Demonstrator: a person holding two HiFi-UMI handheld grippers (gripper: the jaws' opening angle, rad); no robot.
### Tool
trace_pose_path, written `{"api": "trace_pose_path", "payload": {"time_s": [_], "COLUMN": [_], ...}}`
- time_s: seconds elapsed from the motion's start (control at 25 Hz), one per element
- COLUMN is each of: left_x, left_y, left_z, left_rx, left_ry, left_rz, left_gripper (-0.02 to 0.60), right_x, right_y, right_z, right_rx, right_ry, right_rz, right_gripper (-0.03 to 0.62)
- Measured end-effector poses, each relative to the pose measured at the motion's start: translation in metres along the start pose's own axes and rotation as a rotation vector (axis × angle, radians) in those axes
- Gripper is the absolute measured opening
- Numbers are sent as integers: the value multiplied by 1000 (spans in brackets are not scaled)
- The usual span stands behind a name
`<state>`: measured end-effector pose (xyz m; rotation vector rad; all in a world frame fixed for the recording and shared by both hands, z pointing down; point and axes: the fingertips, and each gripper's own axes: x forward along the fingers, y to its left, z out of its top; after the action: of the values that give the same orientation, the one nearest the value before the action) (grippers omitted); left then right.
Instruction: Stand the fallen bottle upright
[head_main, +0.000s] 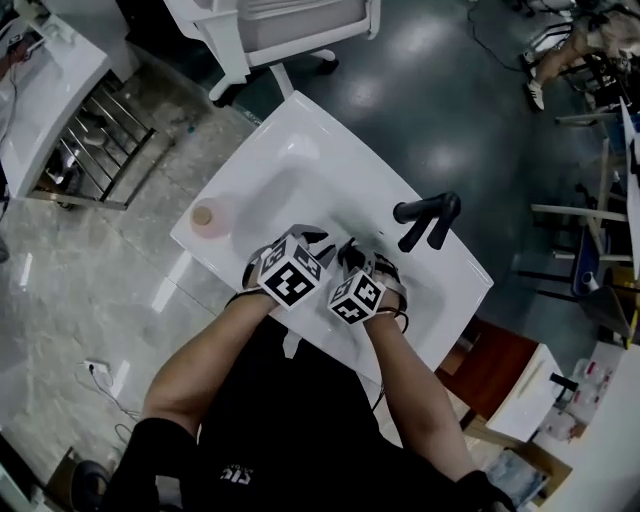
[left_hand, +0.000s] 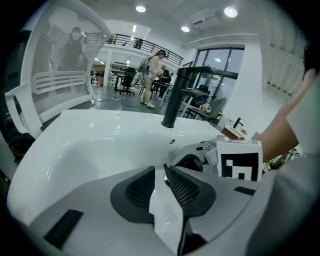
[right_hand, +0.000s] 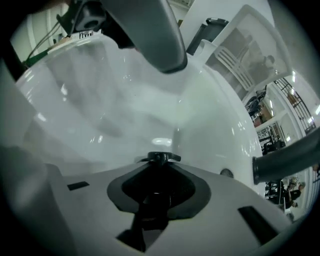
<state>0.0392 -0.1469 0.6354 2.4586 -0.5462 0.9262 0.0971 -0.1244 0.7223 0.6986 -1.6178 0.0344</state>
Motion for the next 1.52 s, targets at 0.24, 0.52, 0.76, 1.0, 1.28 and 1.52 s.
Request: {"api": "trace_pose_path", "payload": {"time_s": [0.24, 0.52, 0.76, 1.0, 1.28, 1.52], "left_x": [35, 62, 71, 87, 77, 79], "left_y": [-32, -70, -98, -133, -152, -162], "left_z": [-4, 14, 39, 59, 67, 58], "left_rx": [58, 77, 52, 47, 3, 7], "left_ry": [53, 64, 45, 48, 50, 97], "left_rz": [-170, -298, -365, -404, -344, -311], "left_gripper": [139, 227, 225, 215, 206, 201], "right_x": [-24, -50, -71, -88, -100, -112], "right_y": [-14, -25, -33, -36, -33, -34], "right_z": [-6, -21, -43, -79, -123, -145], "right_rx": [134, 230, 349, 432, 608, 786], "right_ry": [-131, -260, -299, -293, -347, -381], "right_rz": [-65, -113, -118, -94, -33, 17], "right_gripper": [91, 91, 94, 97, 94, 12]}}
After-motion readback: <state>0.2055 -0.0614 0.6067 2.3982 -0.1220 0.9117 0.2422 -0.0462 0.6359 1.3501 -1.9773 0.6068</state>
